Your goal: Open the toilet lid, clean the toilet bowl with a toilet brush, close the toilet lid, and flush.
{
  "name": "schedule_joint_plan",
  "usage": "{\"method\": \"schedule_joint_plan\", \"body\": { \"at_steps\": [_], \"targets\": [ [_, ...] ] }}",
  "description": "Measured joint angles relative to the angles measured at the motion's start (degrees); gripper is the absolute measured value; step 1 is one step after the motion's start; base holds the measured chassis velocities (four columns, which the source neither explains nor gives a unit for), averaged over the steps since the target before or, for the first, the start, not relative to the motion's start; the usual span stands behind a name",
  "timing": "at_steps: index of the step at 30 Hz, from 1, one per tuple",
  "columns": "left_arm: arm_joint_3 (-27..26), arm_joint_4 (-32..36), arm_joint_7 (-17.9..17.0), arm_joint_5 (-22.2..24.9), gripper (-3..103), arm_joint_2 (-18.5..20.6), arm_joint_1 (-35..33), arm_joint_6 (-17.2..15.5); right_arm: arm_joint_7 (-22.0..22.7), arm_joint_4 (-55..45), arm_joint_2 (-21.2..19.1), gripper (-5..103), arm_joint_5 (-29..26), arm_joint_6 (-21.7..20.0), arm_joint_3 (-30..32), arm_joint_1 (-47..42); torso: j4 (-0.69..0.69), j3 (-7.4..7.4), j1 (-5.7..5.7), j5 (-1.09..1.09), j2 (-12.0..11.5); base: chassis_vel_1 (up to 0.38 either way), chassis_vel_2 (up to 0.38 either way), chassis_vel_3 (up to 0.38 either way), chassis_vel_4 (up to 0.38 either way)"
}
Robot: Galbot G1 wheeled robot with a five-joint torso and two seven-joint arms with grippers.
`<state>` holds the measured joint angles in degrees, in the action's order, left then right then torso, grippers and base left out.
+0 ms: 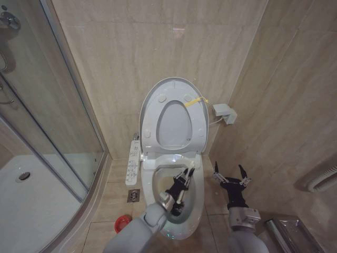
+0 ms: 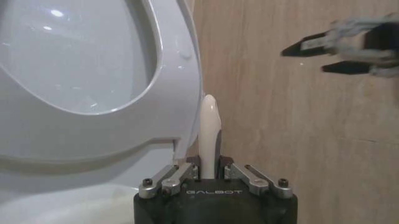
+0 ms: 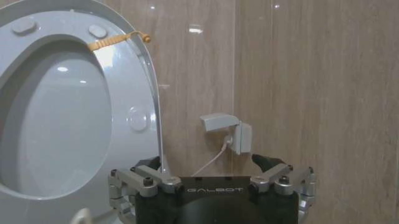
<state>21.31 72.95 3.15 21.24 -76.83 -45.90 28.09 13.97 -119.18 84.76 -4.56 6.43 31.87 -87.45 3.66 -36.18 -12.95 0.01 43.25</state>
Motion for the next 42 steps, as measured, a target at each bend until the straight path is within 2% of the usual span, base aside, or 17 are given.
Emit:
{"method": "schedule_joint_plan", "body": {
  "at_steps": [7,18,23,29,42],
  "targets": [
    [-3.24,5.13,-1.04,-3.40,18,4.30,-6.35,0.06,0.00,0.00,0.00,100,0.00,0.00,0.00,0.00,0.01,0.01,0.00,-0.03,0.01,0.000,0.000,0.000,0.000],
    [-9.20,10.33,-1.35,-5.43,18,9.85,-14.73,0.09,0.00,0.00,0.00,100,0.00,0.00,0.00,0.00,0.00,0.00,-0.01,-0.02,0.00,0.000,0.000,0.000,0.000],
    [-11.39,10.97,-1.35,-6.08,18,11.08,-16.89,0.44,0.00,0.00,0.00,100,0.00,0.00,0.00,0.00,0.01,0.00,0.00,-0.02,0.00,0.000,0.000,0.000,0.000],
    [-11.73,11.19,-1.33,-7.20,18,10.65,-16.82,0.45,0.00,0.00,0.00,100,0.00,0.00,0.00,0.00,0.00,0.00,0.00,-0.01,-0.01,0.000,0.000,0.000,0.000],
    [-7.78,10.10,-0.82,-6.18,18,5.37,-5.78,-0.05,0.00,0.00,0.00,100,0.00,0.00,0.00,0.00,0.01,0.00,-0.01,0.00,0.00,0.000,0.000,0.000,0.000]
  ]
}}
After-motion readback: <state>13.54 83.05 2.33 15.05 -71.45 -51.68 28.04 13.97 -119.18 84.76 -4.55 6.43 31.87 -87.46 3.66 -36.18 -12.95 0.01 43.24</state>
